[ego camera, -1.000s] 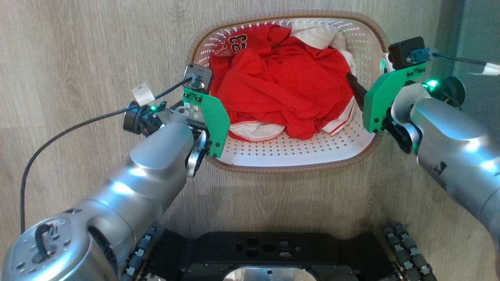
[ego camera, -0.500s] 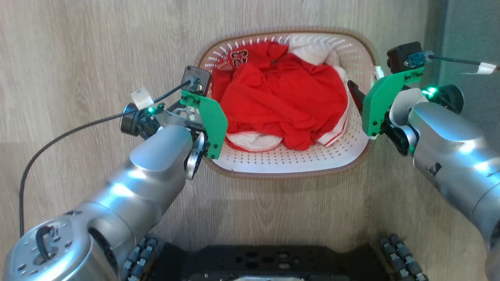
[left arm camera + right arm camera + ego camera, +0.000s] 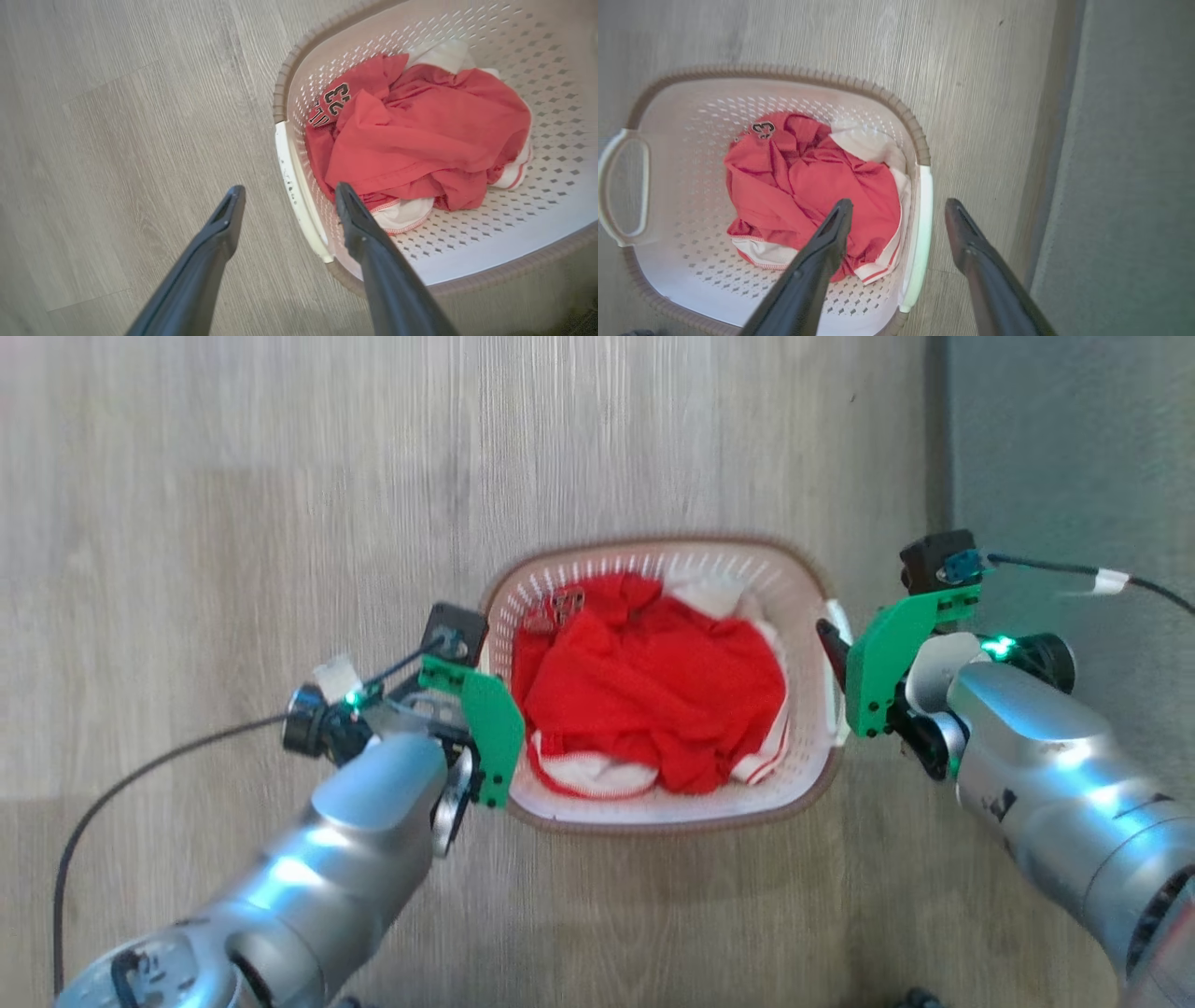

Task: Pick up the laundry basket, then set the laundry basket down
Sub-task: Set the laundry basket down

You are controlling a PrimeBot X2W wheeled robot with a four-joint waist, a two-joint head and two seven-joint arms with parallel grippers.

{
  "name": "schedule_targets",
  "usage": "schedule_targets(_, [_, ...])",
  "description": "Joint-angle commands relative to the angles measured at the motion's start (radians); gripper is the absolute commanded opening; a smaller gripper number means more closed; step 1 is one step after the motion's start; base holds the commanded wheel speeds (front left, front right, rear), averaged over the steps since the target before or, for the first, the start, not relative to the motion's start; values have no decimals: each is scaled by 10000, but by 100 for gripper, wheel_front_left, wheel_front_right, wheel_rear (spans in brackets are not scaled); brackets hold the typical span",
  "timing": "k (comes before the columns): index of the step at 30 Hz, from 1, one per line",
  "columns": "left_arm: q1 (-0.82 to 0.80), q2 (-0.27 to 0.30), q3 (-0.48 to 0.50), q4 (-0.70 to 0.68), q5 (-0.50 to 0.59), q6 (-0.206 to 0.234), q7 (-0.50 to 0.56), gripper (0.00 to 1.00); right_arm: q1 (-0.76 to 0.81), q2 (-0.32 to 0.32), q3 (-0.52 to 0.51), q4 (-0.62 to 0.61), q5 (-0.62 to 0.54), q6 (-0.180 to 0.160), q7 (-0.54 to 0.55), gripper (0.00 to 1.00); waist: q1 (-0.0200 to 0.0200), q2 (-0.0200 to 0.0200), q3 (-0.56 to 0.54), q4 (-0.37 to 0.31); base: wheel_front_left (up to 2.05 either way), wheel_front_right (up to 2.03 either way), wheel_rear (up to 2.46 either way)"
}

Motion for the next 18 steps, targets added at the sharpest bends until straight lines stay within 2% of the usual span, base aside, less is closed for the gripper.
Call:
schedule_targets(1, [78, 89, 99, -53, -38, -25, -174, 100, 485, 45, 16, -27, 63, 71, -159, 100, 1, -2, -841, -117, 0, 0, 0])
schedule_targets(6, [425, 89, 322, 163, -426, -101, -1250, 100, 888, 102, -228, -214, 414, 71, -890, 100, 1, -2, -2091, -298, 0, 0, 0])
schedule_targets(13, [776, 89, 513, 344, -615, -370, -2132, 100, 1497, -55, -632, -697, 682, 71, -1730, 100, 1, -2, -3633, -523, 0, 0, 0])
schedule_targets(16, [859, 89, 870, 227, -627, -345, -2262, 100, 1654, -167, -1021, -930, 601, 71, -1835, 100, 1, -2, -4158, -585, 0, 0, 0])
schedule_targets(18, [810, 124, 1374, -135, -370, -210, -2273, 100, 1624, -312, -1664, -1221, 300, 71, -1844, 100, 1, -2, -4426, -621, 0, 0, 0])
